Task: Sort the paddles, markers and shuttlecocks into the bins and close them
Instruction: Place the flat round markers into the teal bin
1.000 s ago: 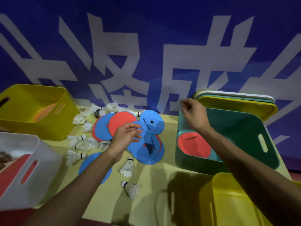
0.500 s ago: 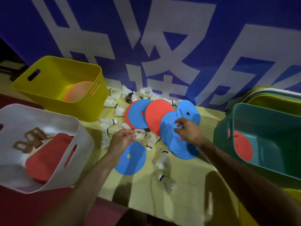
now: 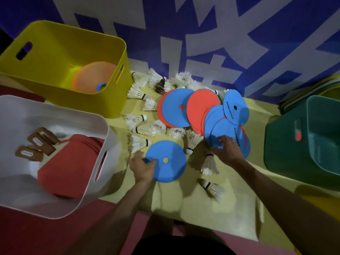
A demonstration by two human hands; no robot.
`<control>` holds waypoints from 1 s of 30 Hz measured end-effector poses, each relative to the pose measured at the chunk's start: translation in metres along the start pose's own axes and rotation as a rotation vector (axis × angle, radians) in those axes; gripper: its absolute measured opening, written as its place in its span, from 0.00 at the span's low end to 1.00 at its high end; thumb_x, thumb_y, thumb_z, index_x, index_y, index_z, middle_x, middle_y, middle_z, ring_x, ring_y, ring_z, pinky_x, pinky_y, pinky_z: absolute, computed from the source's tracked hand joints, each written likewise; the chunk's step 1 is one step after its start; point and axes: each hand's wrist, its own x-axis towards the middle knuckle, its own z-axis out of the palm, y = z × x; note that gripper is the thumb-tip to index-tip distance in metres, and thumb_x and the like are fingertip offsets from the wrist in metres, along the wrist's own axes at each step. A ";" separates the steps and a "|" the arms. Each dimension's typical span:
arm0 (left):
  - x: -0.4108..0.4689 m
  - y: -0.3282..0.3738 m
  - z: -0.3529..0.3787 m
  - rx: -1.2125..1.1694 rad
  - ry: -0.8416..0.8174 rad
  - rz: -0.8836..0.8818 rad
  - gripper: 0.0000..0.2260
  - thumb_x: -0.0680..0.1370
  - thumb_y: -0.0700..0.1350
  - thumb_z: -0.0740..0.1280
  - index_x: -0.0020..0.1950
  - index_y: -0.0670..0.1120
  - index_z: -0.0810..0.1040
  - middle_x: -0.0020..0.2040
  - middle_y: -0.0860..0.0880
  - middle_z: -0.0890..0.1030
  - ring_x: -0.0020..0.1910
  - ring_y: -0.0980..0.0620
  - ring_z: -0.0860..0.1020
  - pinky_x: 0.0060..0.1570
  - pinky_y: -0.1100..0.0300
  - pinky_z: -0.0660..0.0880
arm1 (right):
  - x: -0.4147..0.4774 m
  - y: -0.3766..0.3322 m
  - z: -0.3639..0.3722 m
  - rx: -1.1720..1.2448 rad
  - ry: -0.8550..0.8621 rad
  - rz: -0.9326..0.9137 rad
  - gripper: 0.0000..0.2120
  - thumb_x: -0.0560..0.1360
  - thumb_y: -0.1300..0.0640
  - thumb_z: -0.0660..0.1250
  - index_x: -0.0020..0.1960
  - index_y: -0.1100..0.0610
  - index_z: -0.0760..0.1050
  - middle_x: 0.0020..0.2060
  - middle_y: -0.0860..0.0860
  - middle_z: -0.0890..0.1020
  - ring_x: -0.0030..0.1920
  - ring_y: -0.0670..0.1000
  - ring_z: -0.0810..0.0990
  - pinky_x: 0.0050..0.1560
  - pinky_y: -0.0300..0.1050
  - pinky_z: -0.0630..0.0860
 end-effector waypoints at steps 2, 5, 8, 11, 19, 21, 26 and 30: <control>-0.001 0.002 0.007 0.045 0.035 -0.021 0.29 0.69 0.42 0.76 0.65 0.38 0.69 0.65 0.38 0.65 0.63 0.40 0.68 0.63 0.50 0.69 | -0.003 0.000 0.003 -0.012 0.016 0.027 0.26 0.73 0.54 0.70 0.68 0.61 0.68 0.64 0.61 0.70 0.64 0.61 0.69 0.64 0.53 0.67; -0.006 0.006 0.016 0.120 0.092 -0.032 0.35 0.67 0.42 0.78 0.69 0.40 0.65 0.67 0.38 0.65 0.66 0.37 0.64 0.62 0.46 0.66 | -0.007 0.003 0.006 0.004 0.043 0.065 0.28 0.73 0.52 0.71 0.68 0.61 0.66 0.64 0.61 0.67 0.65 0.61 0.67 0.63 0.55 0.68; -0.005 0.009 0.019 0.171 0.095 -0.068 0.35 0.68 0.42 0.77 0.70 0.42 0.63 0.67 0.38 0.65 0.68 0.38 0.62 0.63 0.44 0.65 | -0.004 0.009 0.006 0.030 0.065 0.093 0.32 0.71 0.49 0.72 0.68 0.61 0.64 0.65 0.61 0.66 0.65 0.62 0.67 0.64 0.57 0.69; 0.003 0.009 0.017 0.188 0.072 -0.068 0.32 0.66 0.41 0.78 0.66 0.43 0.68 0.65 0.40 0.69 0.66 0.37 0.65 0.63 0.43 0.65 | 0.003 0.009 0.006 0.018 0.090 0.095 0.34 0.71 0.48 0.72 0.69 0.61 0.62 0.66 0.61 0.65 0.67 0.62 0.66 0.65 0.57 0.69; -0.007 0.007 0.008 0.104 -0.041 0.179 0.07 0.71 0.36 0.71 0.48 0.40 0.79 0.48 0.43 0.79 0.44 0.47 0.77 0.40 0.59 0.69 | 0.012 0.012 0.010 -0.093 0.085 0.070 0.39 0.69 0.39 0.71 0.69 0.59 0.61 0.66 0.59 0.67 0.67 0.62 0.66 0.63 0.59 0.71; -0.019 0.010 0.006 0.054 -0.044 0.190 0.05 0.75 0.38 0.69 0.49 0.40 0.78 0.46 0.46 0.79 0.44 0.47 0.76 0.40 0.60 0.68 | 0.012 0.014 0.009 -0.114 0.054 0.042 0.38 0.71 0.39 0.69 0.71 0.60 0.59 0.67 0.60 0.66 0.68 0.62 0.65 0.64 0.59 0.69; -0.041 0.025 0.002 -0.058 -0.067 0.220 0.02 0.77 0.42 0.67 0.49 0.44 0.76 0.46 0.48 0.79 0.46 0.49 0.76 0.40 0.59 0.70 | 0.013 0.018 0.000 -0.132 -0.086 -0.028 0.30 0.77 0.44 0.62 0.71 0.62 0.59 0.67 0.62 0.67 0.66 0.63 0.68 0.65 0.57 0.67; -0.060 0.038 0.003 -0.129 -0.037 0.239 0.02 0.77 0.41 0.68 0.48 0.45 0.76 0.45 0.49 0.79 0.45 0.49 0.77 0.43 0.57 0.73 | 0.009 0.015 -0.017 -0.212 0.046 -0.146 0.13 0.79 0.61 0.56 0.61 0.64 0.70 0.55 0.66 0.78 0.54 0.65 0.77 0.51 0.55 0.74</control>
